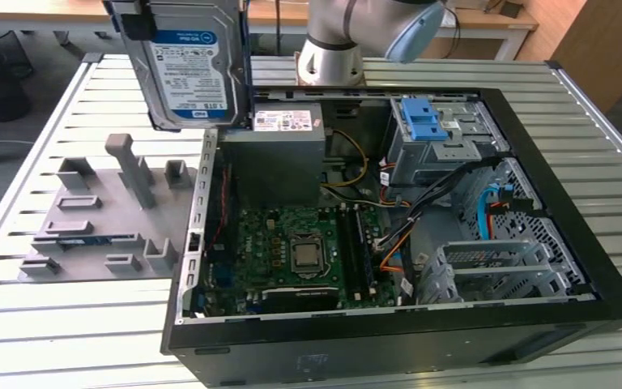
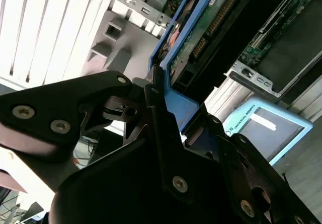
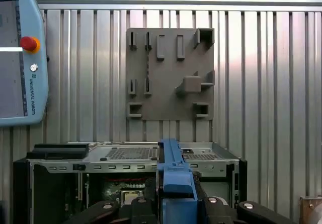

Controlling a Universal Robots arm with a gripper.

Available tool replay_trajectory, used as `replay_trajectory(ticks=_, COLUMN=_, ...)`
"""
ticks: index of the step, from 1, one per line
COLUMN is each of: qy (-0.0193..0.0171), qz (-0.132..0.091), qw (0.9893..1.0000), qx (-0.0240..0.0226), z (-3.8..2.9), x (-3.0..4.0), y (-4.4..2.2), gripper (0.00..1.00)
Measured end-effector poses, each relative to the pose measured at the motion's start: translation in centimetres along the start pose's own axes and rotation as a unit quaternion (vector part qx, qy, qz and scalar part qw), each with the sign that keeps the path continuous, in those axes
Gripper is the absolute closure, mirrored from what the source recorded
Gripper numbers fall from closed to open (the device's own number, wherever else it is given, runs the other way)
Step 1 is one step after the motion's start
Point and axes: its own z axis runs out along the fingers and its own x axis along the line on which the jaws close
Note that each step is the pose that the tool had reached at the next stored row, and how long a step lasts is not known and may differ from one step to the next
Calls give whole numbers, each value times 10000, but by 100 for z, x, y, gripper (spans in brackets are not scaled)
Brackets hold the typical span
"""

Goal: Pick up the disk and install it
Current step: 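Pick up the disk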

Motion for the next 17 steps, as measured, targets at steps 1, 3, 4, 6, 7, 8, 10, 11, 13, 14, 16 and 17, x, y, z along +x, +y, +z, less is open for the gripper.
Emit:
replay_trajectory(ticks=1, qy=0, qz=0, qw=10000, qx=0, z=0, x=-1, y=-98, gripper=64)
replay_trajectory(ticks=3, qy=1, qz=0, qw=10000, qx=0, z=1, x=-3, y=-204, gripper=64)
replay_trajectory(ticks=4, qy=0, qz=0, qw=10000, qx=0, z=2, x=-4, y=-230, gripper=64)
replay_trajectory(ticks=6, qy=1, qz=0, qw=10000, qx=0, z=5, x=-7, y=-434, gripper=64)
replay_trajectory(ticks=7, qy=0, qz=1, qw=10000, qx=0, z=12, x=-7, y=-503, gripper=64)
replay_trajectory(ticks=8, qy=0, qz=1, qw=10000, qx=0, z=13, x=-4, y=-514, gripper=64)
replay_trajectory(ticks=10, qy=0, qz=0, qw=10000, qx=0, z=15, x=1, y=-537, gripper=64)
replay_trajectory(ticks=11, qy=0, qz=0, qw=10000, qx=0, z=16, x=4, y=-545, gripper=64)
replay_trajectory(ticks=13, qy=0, qz=0, qw=10000, qx=0, z=18, x=9, y=-565, gripper=64)
replay_trajectory(ticks=14, qy=0, qz=0, qw=10000, qx=0, z=21, x=15, y=-589, gripper=64)
replay_trajectory(ticks=16, qy=0, qz=1, qw=10000, qx=0, z=27, x=24, y=-649, gripper=64)
replay_trajectory(ticks=17, qy=1, qz=0, qw=10000, qx=0, z=27, x=24, y=-675, gripper=64)
